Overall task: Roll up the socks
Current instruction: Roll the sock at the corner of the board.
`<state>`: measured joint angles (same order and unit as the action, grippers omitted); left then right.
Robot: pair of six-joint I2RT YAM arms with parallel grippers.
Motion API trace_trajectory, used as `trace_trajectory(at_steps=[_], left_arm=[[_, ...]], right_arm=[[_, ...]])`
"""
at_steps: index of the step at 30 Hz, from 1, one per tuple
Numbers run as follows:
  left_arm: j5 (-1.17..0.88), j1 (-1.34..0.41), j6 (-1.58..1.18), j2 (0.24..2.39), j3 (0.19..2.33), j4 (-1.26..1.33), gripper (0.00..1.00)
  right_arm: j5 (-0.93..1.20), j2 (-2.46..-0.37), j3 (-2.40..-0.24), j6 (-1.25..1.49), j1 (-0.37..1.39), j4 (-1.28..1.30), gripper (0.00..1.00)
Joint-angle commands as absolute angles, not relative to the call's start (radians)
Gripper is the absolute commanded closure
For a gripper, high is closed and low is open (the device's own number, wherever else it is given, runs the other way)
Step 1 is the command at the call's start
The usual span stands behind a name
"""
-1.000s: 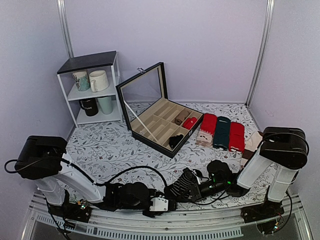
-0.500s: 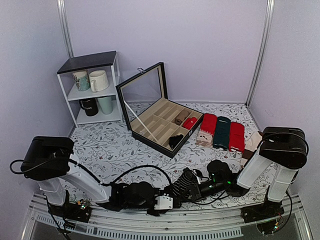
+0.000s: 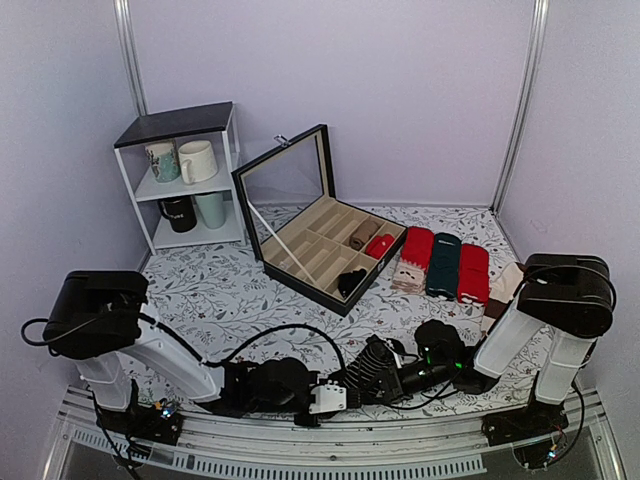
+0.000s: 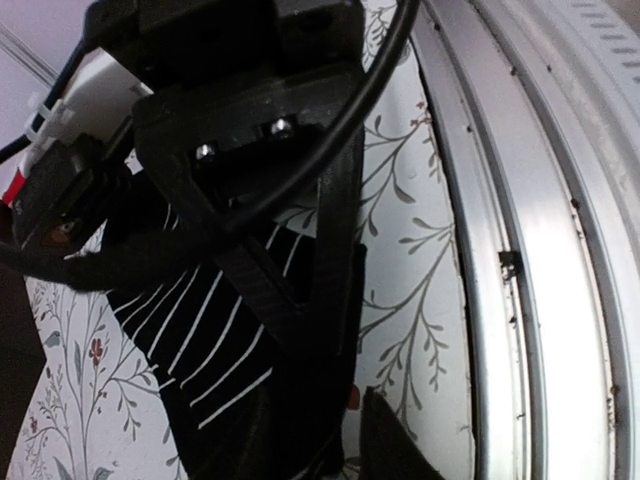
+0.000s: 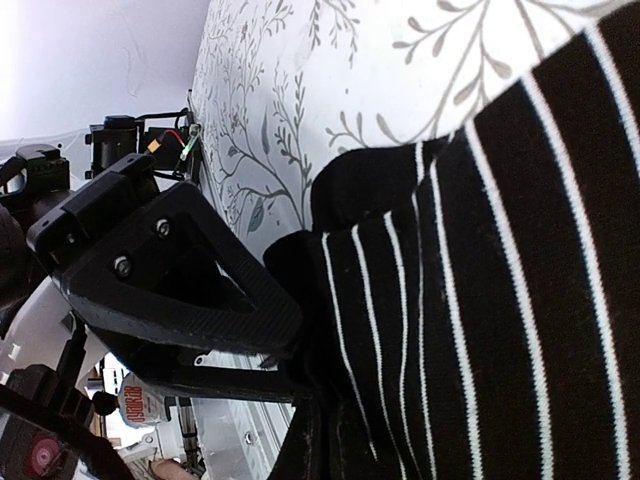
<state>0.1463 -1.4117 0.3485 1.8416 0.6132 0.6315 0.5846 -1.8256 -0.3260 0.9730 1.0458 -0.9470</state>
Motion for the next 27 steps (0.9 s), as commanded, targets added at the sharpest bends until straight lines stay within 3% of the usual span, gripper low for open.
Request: trace_trajectory(at_steps=[1, 5, 9, 15, 21, 27], left_arm=[[0.110, -1.389, 0.331, 1.881, 0.640, 0.551, 0.80], [0.095, -1.384, 0.316, 1.883, 0.646, 0.536, 1.00], [0.098, -1.376, 0.272, 1.874, 0.644, 0.508, 1.00], [0.065, -1.361, 0.141, 1.836, 0.656, 0.367, 1.00], [-0.020, -1.346, -0.004, 1.816, 0.698, 0.186, 1.00], [-0.107, -1.333, -0.078, 1.816, 0.701, 0.114, 1.00]], right_arm=[[0.538, -1.904, -0.287, 0.950, 1.054, -0.778, 0.98], [0.537, -1.900, -0.281, 0.952, 1.053, -0.788, 0.98], [0.546, -1.887, -0.265, 0.939, 1.053, -0.842, 0.96], [0.487, -1.736, -0.219, 0.821, 1.054, -0.926, 0.81], [0.341, -1.555, -0.185, 0.628, 1.077, -0.913, 0.68], [0.145, -1.429, -0.108, 0.391, 1.215, -1.001, 0.59]])
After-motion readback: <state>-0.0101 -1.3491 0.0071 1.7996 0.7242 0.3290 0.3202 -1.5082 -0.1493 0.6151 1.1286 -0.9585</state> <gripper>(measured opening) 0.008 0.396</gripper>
